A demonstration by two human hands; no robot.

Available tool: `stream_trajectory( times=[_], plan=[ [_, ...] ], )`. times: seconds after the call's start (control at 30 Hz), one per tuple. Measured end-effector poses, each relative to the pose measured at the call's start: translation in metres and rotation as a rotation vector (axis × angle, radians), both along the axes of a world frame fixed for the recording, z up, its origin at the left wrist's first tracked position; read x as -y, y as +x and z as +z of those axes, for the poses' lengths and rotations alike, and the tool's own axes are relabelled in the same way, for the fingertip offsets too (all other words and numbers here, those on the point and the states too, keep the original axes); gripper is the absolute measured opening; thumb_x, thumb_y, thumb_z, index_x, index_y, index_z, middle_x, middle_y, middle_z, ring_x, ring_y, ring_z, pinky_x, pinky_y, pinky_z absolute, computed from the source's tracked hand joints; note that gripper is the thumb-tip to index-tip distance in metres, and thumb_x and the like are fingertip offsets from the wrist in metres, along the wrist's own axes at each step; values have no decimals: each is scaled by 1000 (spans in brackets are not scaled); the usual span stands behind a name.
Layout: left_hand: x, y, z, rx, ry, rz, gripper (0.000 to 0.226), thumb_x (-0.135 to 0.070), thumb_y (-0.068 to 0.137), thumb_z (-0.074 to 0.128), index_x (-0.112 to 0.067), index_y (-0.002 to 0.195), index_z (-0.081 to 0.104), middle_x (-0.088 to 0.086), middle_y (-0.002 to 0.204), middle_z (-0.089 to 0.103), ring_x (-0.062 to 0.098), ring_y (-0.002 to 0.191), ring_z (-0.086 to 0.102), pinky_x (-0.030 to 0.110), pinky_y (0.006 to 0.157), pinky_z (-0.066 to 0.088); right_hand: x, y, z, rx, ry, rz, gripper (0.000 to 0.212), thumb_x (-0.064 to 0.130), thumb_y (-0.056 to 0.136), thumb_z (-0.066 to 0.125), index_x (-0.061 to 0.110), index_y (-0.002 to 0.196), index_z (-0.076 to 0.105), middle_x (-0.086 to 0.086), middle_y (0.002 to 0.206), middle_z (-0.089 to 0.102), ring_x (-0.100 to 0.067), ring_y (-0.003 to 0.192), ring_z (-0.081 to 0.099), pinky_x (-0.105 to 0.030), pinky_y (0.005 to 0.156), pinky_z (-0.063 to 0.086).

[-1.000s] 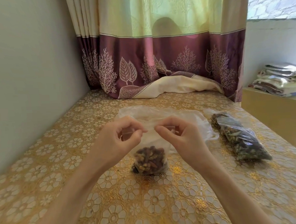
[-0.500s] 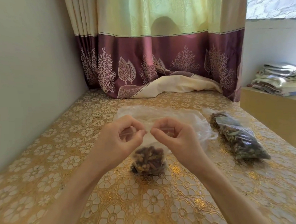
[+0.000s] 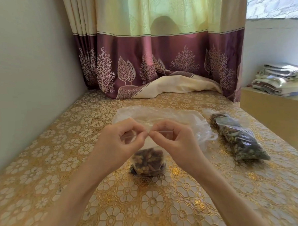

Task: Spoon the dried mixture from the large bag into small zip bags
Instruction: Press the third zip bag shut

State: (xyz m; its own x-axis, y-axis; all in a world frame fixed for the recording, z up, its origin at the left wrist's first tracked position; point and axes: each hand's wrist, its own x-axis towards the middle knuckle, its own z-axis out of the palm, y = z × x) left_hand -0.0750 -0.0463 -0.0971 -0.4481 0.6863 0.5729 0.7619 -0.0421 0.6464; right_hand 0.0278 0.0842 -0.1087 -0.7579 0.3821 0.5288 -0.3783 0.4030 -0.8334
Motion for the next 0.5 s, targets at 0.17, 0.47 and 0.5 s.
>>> stream_trajectory(
  times=[0.17,0.47,0.5],
  plan=[
    [0,0,0,11,-32,-26,4,-21,83,63,-22,81,67,6,71,65,22,65,60,31,61,49,-1,0,-1,16,4,2,19,4,86,65,21,78,68,13,71,69,-6,68,65,-19,67,52],
    [2,-3,4,34,-56,-76,28,-45,73,58,-21,81,69,4,73,68,23,72,65,34,69,55,-9,4,3,78,-50,74,15,13,83,70,25,76,74,6,77,71,-7,76,64,-19,74,51],
    [3,-4,4,35,-57,-63,30,-47,72,59,-20,80,70,7,72,68,30,72,64,46,70,54,-10,5,2,81,-56,69,15,14,83,71,27,76,74,6,77,70,-7,77,63,-19,75,51]
  ],
)
